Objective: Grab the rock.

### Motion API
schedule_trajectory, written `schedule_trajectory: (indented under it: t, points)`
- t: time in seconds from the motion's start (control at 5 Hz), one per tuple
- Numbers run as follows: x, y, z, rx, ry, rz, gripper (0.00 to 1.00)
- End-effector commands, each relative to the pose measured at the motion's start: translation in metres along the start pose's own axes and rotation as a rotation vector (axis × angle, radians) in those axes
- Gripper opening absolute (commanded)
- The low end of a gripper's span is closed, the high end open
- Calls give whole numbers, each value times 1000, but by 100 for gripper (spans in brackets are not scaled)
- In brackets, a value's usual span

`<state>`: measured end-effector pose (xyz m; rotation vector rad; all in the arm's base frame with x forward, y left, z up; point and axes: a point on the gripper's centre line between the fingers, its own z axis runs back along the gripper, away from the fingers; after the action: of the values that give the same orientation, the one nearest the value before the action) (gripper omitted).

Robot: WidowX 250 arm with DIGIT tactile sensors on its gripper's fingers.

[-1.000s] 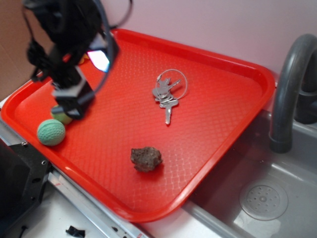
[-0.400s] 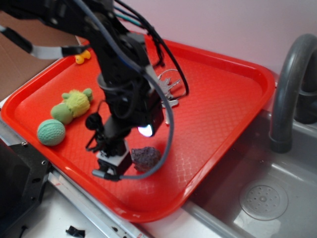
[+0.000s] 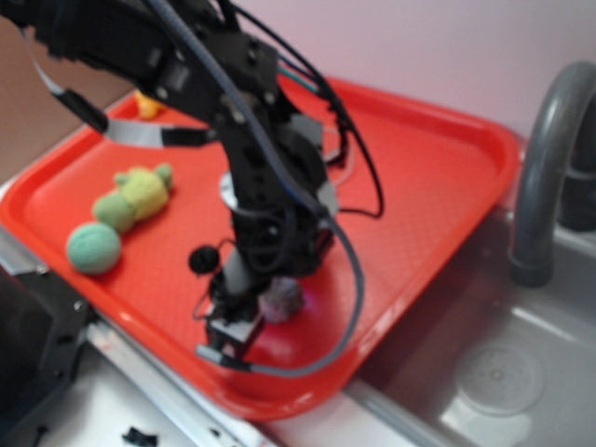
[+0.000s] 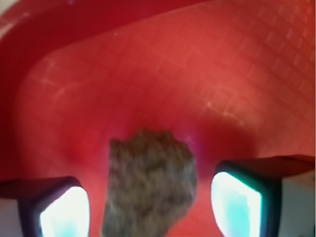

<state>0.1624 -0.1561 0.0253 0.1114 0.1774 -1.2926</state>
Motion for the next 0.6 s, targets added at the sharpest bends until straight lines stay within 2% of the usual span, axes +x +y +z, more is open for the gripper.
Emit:
schedule_trajectory:
  t: [0.0,0.2,0.4]
  points:
    - [5,-11,6,59,3,23,0]
    - [2,-4,7,87,111,119,0]
    - [-13,10,22,24,41,288,0]
